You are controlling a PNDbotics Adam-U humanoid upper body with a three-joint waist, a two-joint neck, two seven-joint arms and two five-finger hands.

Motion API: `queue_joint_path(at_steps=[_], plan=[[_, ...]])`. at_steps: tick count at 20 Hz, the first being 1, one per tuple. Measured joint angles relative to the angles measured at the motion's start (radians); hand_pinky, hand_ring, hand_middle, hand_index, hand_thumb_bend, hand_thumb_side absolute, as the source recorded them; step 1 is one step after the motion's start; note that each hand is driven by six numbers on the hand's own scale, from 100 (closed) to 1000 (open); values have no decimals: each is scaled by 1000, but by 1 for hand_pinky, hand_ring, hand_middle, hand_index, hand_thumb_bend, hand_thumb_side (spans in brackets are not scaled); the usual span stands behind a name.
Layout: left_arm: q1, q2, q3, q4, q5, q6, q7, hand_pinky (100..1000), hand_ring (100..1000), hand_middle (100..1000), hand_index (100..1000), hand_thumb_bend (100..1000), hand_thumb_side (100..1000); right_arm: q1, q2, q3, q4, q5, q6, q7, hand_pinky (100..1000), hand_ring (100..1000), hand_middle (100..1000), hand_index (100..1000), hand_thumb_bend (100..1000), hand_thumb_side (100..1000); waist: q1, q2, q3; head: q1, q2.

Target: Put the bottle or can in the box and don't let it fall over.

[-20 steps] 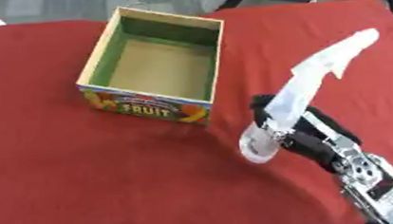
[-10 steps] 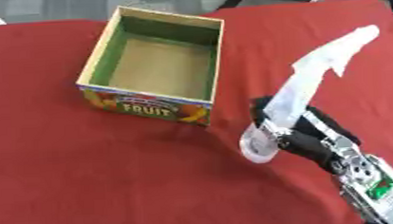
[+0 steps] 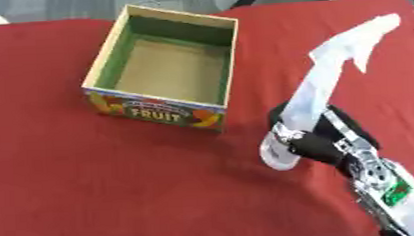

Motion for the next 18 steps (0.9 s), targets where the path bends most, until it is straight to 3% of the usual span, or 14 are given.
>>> queue_joint_path(at_steps=[5, 11, 13, 18], plan=[[0, 0, 0, 0, 0, 0, 0, 500, 1000, 1000, 615, 168, 722, -2, -1, 1, 3, -6, -20, -36, 935, 824, 460, 486, 100, 350, 2, 1, -4, 1, 0], [0, 0, 0, 0, 1, -1, -1, 498, 1000, 1000, 613, 167, 721, -2, -3, -1, 3, -3, -64, -126, 934, 774, 316, 271, 100, 366, 4, 1, -6, 6, 0], [0, 0, 0, 0, 1, -1, -1, 498, 1000, 1000, 612, 167, 720, -2, -5, -1, 3, 15, -84, -151, 920, 730, 223, 181, 100, 383, 3, 1, -6, 8, 1], [-1, 0, 0, 0, 1, -3, -4, 494, 1000, 1000, 590, 100, 690, -2, -13, -1, 2, 39, -114, -195, 918, 644, 132, 111, 100, 381, 2, 1, -6, 8, 1]])
